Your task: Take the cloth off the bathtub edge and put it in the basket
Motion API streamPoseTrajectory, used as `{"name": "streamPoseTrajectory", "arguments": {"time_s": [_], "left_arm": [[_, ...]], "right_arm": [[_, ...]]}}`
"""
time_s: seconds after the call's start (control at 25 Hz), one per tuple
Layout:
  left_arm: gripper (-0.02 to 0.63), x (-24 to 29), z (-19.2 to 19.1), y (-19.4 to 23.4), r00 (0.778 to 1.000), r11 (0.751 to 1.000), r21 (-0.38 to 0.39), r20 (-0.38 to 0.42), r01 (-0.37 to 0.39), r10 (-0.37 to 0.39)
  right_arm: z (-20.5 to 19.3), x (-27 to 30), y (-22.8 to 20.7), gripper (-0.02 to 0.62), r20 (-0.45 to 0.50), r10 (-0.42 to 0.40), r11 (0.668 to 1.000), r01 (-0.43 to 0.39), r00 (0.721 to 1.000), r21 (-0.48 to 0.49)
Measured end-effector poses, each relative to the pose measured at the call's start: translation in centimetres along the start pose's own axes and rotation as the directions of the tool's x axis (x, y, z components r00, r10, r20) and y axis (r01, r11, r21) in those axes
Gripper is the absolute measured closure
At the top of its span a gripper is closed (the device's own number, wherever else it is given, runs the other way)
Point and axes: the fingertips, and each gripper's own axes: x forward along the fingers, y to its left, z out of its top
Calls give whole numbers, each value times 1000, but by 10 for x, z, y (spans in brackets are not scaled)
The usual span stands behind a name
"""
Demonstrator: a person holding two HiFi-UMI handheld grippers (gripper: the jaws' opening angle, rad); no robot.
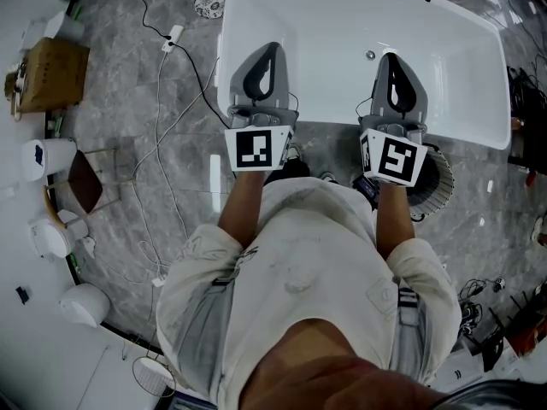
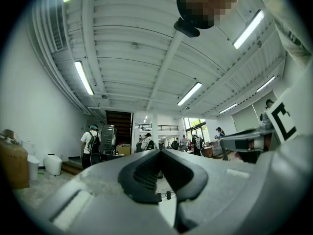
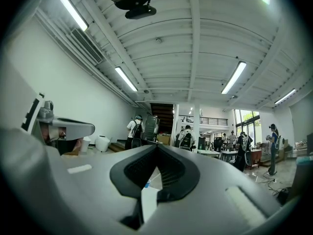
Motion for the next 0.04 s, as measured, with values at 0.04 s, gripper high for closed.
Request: {"name": "streamPoseTrajectory", "arguments": {"time_s": [0.04], "left_arm": [[606, 1, 0, 0, 1000, 1000, -7, 0, -4, 4]], "right_arm": [[0, 0, 0, 594, -1, 0, 1000, 0, 1000, 0]]}}
